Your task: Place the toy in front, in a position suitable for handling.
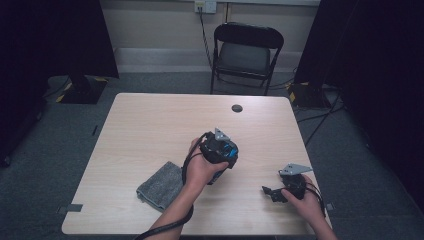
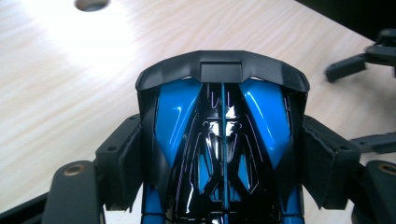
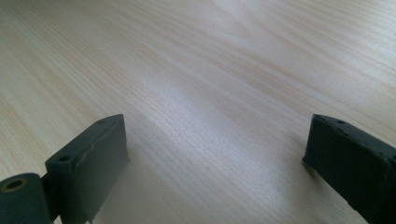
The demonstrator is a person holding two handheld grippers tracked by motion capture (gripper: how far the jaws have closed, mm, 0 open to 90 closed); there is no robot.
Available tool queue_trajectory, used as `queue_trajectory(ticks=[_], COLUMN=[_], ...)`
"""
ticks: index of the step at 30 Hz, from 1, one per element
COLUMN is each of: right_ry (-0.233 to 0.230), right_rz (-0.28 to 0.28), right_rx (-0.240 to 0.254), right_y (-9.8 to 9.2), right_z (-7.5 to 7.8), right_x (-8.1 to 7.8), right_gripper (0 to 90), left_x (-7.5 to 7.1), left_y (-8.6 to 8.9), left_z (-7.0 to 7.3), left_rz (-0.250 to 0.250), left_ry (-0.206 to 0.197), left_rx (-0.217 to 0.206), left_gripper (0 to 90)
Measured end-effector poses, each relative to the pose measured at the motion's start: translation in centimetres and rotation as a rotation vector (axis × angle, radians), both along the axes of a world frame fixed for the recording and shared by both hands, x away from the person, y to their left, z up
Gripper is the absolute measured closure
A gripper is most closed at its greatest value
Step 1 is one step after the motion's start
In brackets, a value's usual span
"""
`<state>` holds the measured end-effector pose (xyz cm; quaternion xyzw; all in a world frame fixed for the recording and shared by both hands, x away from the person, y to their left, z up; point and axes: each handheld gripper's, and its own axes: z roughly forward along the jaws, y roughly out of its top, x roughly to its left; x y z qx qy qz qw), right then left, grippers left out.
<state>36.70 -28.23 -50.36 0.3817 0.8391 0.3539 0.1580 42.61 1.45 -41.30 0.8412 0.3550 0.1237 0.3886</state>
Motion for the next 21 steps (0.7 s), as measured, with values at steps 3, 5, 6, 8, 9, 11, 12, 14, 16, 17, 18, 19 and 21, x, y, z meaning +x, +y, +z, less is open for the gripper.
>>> queue_trajectory(ticks=[3,5,6,8,9,11,12,14,16,17,18,19,21], right_ry=[0.0,0.0,-0.001,0.0,0.0,0.0,0.0,0.0,0.0,0.0,0.0,0.0,0.0], right_rz=[0.0,0.0,0.0,0.0,0.0,0.0,0.0,0.0,0.0,0.0,0.0,0.001,0.001], right_rx=[0.0,0.0,0.0,0.0,0.0,0.0,0.001,0.001,0.001,0.001,0.0,0.001,0.001], right_y=[0.0,0.0,0.0,0.0,0.0,0.0,0.0,0.0,0.0,0.0,0.0,0.0,0.0], right_z=[0.0,0.0,0.0,0.0,0.0,0.0,0.0,0.0,0.0,0.0,0.0,0.0,0.0], right_x=[0.0,0.0,0.0,0.0,0.0,0.0,0.0,0.0,0.0,0.0,0.0,0.0,0.0], right_gripper=[5.0,5.0,5.0,5.0,5.0,5.0,5.0,5.0,5.0,5.0,5.0,5.0,5.0], left_x=[0.9,1.6,1.9,2.6,2.9,3.5,3.8,4.5,5.2,5.6,5.8,6.3,7.0], left_y=[0.8,1.4,1.7,2.3,2.6,3.1,3.4,3.9,4.3,4.5,4.6,4.7,4.8], left_z=[0.3,0.3,0.3,0.1,0.0,-0.3,-0.5,-0.9,-1.3,-1.5,-1.7,-1.9,-2.2], left_rz=[0.012,0.015,0.02,0.026,0.029,0.035,0.037,0.042,0.047,0.048,0.051,0.048,0.05], left_ry=[-0.001,0.002,0.004,0.004,0.009,0.012,0.011,0.015,0.021,0.026,0.026,0.028,0.031], left_rx=[0.009,0.016,0.019,0.029,0.034,0.047,0.056,0.061,0.076,0.083,0.082,0.09,0.095], left_gripper=[25.5,25.5,25.5,25.5,25.5,25.6,25.5,25.6,25.5,25.5,25.5,25.5,25.5])
